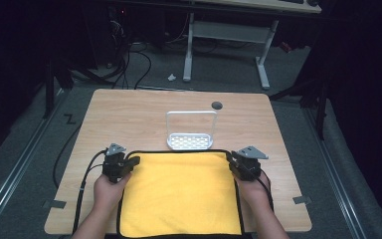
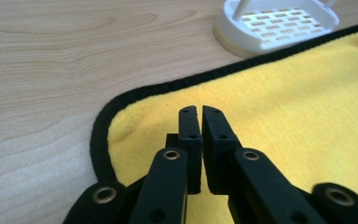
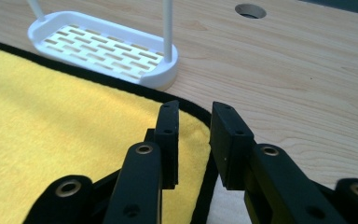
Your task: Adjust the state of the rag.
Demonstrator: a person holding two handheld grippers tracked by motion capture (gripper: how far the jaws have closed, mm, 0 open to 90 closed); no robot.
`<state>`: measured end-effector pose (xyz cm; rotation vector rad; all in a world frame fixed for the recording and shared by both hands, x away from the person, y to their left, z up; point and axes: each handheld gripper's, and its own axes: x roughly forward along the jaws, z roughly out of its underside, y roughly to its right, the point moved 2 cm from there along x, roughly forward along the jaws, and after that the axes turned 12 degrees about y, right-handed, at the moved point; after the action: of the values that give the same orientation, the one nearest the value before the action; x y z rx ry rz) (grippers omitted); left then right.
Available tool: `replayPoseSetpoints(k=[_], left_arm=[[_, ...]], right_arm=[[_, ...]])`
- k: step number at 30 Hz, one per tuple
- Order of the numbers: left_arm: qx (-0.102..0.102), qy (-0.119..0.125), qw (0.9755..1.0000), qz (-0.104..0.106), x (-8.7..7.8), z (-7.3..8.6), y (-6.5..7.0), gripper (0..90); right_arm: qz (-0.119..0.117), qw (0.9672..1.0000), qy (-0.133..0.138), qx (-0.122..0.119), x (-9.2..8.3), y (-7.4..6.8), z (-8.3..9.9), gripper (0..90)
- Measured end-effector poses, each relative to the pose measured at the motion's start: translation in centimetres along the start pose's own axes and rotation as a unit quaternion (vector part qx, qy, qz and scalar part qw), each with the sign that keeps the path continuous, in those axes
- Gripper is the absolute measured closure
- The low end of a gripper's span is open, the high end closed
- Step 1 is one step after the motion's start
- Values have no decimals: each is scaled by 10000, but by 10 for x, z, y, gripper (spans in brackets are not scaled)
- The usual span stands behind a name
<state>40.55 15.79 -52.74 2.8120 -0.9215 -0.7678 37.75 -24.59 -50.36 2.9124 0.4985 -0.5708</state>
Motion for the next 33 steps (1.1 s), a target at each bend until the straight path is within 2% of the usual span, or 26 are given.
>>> replayPoseSetpoints(k=[2,5,7,8,10,14,16,21,26,30,33], left_arm=[[136,-41,9999,81,-9,5,4,831],[273,-130,9994,144,-24,17,9,807],[391,-257,9988,158,-31,26,12,835],[459,-320,9983,134,-33,31,13,857],[415,-393,9982,207,-35,38,12,871],[454,-380,9980,219,-34,40,12,893],[554,-367,9976,201,-32,40,13,893],[540,-293,9979,206,-26,39,17,893],[687,-346,9967,256,-13,35,30,893],[743,-380,9958,381,-1,32,43,893],[838,-402,9943,518,9,30,56,892]], right_arm=[[-92,10000,-22,-10,-5,-3,3,791],[-382,9989,-261,-38,-13,-11,14,894],[-546,9975,-427,-153,-17,-18,23,900],[-615,9968,-501,-120,-19,-22,26,900],[-713,9953,-627,-202,-22,-28,32,900],[-767,9931,-819,-350,-30,-37,42,900],[-724,9920,-933,-438,-34,-40,48,900],[-665,9935,-870,-320,-37,-32,51,900],[-475,9935,-895,-511,-38,-24,51,900],[-234,9945,-909,-457,-43,-6,55,900],[-8,9955,-926,-213,-50,15,59,900]])
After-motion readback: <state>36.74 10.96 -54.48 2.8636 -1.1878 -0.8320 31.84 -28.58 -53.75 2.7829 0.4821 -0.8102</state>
